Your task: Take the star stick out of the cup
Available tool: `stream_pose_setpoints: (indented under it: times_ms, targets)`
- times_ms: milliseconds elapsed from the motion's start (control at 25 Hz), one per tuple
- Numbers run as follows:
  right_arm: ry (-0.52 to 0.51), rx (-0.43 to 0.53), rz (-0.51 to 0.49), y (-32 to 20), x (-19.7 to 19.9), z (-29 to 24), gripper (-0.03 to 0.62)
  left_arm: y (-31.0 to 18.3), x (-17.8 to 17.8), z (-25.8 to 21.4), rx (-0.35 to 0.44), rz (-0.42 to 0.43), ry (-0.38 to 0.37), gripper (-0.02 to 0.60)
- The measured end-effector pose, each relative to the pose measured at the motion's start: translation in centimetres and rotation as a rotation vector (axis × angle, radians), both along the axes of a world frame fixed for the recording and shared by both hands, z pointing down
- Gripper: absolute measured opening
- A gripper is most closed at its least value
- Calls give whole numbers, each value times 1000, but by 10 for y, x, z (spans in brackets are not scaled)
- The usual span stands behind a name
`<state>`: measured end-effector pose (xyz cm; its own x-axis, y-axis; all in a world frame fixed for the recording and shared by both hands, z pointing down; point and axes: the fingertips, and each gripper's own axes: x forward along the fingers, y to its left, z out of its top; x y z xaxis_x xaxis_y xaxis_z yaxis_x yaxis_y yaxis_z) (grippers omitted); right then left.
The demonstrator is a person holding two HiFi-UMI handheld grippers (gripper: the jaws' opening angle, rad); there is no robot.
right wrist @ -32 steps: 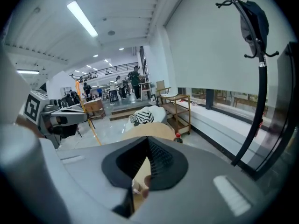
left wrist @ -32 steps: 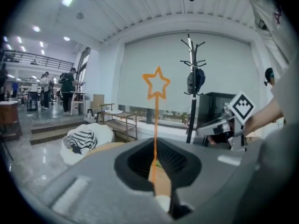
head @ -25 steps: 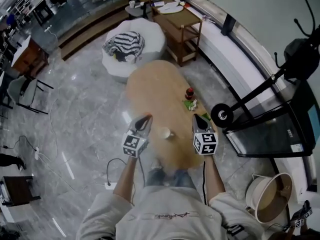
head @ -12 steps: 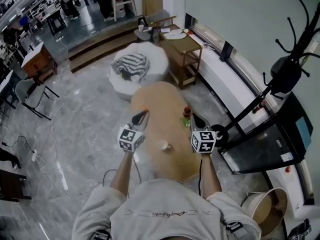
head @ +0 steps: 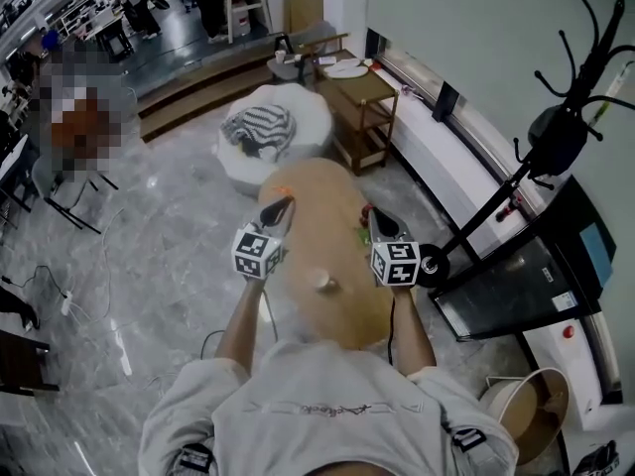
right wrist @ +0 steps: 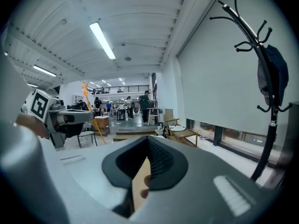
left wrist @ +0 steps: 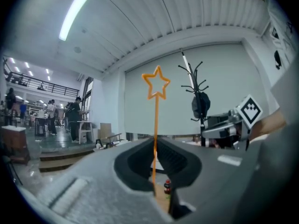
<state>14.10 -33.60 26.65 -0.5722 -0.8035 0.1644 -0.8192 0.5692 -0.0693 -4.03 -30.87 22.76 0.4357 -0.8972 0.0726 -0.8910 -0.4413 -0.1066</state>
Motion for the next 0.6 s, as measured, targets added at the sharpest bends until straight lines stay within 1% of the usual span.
stream_pose_setpoints:
  times_ms: [320, 600]
  targets:
    - [26, -4, -6, 0, 3, 3, 3, -2, 8, 3, -10, 8, 35, 15]
    - [35, -9, -10, -5, 1, 5, 3, -5, 10, 7, -20, 13, 37, 15]
